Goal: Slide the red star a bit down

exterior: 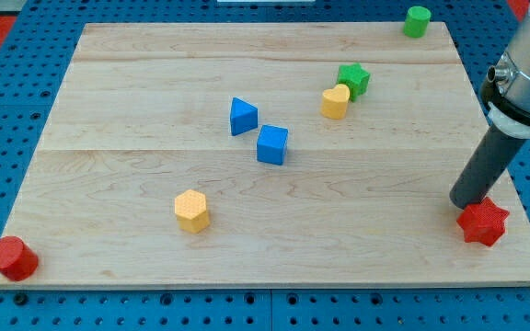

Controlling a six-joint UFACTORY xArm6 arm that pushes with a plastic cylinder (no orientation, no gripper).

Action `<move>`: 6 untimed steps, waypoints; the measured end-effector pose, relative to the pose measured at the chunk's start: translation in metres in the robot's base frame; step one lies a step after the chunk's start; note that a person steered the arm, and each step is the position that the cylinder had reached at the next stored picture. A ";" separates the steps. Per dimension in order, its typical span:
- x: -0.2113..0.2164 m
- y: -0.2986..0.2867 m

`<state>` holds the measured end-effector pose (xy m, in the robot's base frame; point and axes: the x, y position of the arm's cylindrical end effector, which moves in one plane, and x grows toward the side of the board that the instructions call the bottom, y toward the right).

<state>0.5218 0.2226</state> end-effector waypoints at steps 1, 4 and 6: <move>-0.011 0.008; -0.006 0.024; 0.010 -0.011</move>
